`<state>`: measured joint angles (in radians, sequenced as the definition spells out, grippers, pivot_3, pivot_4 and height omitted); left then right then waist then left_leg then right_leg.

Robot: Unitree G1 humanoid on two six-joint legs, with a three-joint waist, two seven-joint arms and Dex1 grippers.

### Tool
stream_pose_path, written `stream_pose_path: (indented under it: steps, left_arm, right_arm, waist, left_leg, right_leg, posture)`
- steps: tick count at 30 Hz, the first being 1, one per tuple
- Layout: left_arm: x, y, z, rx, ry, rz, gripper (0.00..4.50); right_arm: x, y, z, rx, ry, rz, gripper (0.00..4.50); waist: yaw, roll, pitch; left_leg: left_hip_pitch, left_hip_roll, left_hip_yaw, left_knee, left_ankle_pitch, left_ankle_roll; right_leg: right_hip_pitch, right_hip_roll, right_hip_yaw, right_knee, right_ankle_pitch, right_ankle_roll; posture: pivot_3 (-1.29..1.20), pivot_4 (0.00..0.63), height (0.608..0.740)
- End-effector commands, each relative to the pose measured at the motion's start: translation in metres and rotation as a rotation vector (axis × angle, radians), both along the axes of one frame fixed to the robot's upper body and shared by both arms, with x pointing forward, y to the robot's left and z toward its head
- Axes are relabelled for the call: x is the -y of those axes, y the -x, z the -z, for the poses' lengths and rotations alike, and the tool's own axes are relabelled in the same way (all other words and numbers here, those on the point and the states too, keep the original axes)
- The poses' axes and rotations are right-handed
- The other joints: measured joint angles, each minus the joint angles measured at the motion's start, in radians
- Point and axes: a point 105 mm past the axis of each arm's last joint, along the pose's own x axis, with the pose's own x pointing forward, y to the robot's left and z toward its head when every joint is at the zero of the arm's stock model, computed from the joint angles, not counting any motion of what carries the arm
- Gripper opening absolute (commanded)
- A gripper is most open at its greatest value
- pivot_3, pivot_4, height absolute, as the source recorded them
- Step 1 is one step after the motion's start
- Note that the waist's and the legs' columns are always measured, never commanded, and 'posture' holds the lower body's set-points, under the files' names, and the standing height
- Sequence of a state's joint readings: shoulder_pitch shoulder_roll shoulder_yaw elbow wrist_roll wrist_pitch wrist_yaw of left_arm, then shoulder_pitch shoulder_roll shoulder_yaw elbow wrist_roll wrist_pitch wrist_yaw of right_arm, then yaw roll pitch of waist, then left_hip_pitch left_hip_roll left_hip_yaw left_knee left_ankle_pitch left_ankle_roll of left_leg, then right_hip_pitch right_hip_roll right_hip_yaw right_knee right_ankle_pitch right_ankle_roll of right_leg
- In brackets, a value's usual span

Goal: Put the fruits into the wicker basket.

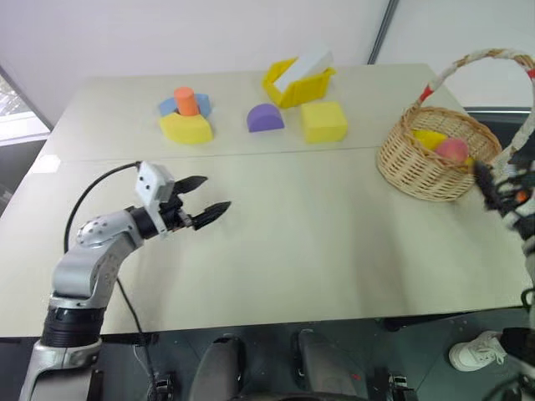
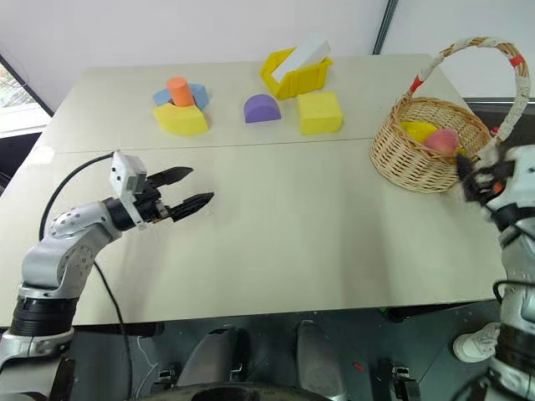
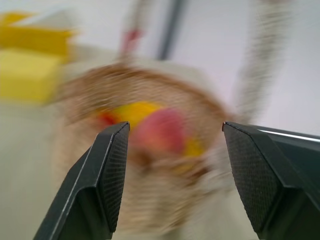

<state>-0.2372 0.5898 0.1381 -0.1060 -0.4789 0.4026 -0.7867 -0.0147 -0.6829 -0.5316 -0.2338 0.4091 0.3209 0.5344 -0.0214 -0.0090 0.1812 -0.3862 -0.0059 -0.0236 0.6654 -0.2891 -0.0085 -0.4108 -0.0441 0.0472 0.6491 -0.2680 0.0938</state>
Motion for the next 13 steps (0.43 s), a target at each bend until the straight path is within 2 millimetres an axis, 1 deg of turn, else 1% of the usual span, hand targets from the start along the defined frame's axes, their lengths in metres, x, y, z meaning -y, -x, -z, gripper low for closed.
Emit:
stream_pose_path:
  steps: [1, 2, 4, 5, 7, 10, 13]
  left_arm:
    - [-0.014, 0.0, -0.002, 0.045, -0.019, -0.064, 4.5]
    - [-0.018, 0.001, 0.001, 0.039, -0.016, -0.089, 4.5]
    - [-0.022, 0.001, 0.005, 0.038, -0.012, -0.124, 4.5]
    - [-0.025, 0.003, 0.007, 0.038, -0.007, -0.145, 4.5]
    - [-0.029, 0.007, 0.009, 0.044, -0.006, -0.171, 4.5]
    - [-0.031, 0.011, 0.009, 0.05, -0.006, -0.194, 4.5]
    - [-0.033, 0.014, 0.008, 0.046, 0.011, -0.209, 4.5]
  right_arm:
    - [-0.041, 0.004, -0.001, -0.011, 0.081, -0.211, 3.07]
    - [-0.057, 0.004, 0.005, -0.033, 0.079, -0.283, 3.07]
    - [-0.079, 0.003, 0.013, -0.058, 0.071, -0.383, 3.07]
    - [-0.09, -0.001, 0.019, -0.074, 0.068, -0.419, 3.07]
    - [-0.104, -0.008, 0.026, -0.09, 0.065, -0.47, 3.07]
    - [-0.109, -0.016, 0.03, -0.097, 0.059, -0.495, 3.07]
    - [-0.108, -0.023, 0.034, -0.098, 0.062, -0.498, 3.07]
  waist:
    - [0.001, 0.0, 0.0]
    - [0.001, 0.0, 0.0]
    - [0.001, 0.0, 0.0]
    - [0.001, 0.0, 0.0]
    - [0.002, 0.0, 0.0]
    - [0.009, 0.0, 0.0]
    - [0.012, 0.0, 0.0]
  left_leg:
    - [0.0, 0.0, 0.0, 0.0, 0.0, 0.0]
    - [0.001, 0.0, 0.0, 0.0, 0.0, 0.0]
    - [0.002, 0.0, 0.0, 0.0, 0.0, 0.0]
    - [0.002, 0.0, 0.0, 0.0, 0.0, 0.0]
    - [0.002, 0.0, 0.0, 0.0, 0.0, 0.0]
    - [0.002, 0.0, -0.001, 0.0, 0.0, 0.0]
    - [0.0, -0.001, -0.002, 0.0, 0.0, 0.0]
  right_leg:
    - [0.0, 0.0, 0.0, 0.0, 0.0, 0.0]
    - [0.001, 0.0, 0.0, 0.0, 0.0, 0.0]
    - [0.002, 0.0, 0.0, 0.0, 0.0, 0.0]
    - [0.002, 0.0, 0.0, 0.0, 0.0, 0.0]
    - [0.002, -0.001, 0.0, 0.0, 0.0, 0.0]
    - [0.002, -0.002, 0.0, 0.0, 0.0, 0.0]
    - [0.002, -0.003, -0.001, -0.002, 0.0, 0.0]
  posture:
    - [0.0, 0.15, 0.74]
    - [0.0, 0.15, 0.74]
    - [0.0, 0.15, 0.74]
    - [0.0, 0.15, 0.74]
    - [0.0, 0.15, 0.74]
    - [0.0, 0.15, 0.74]
    - [0.0, 0.15, 0.74]
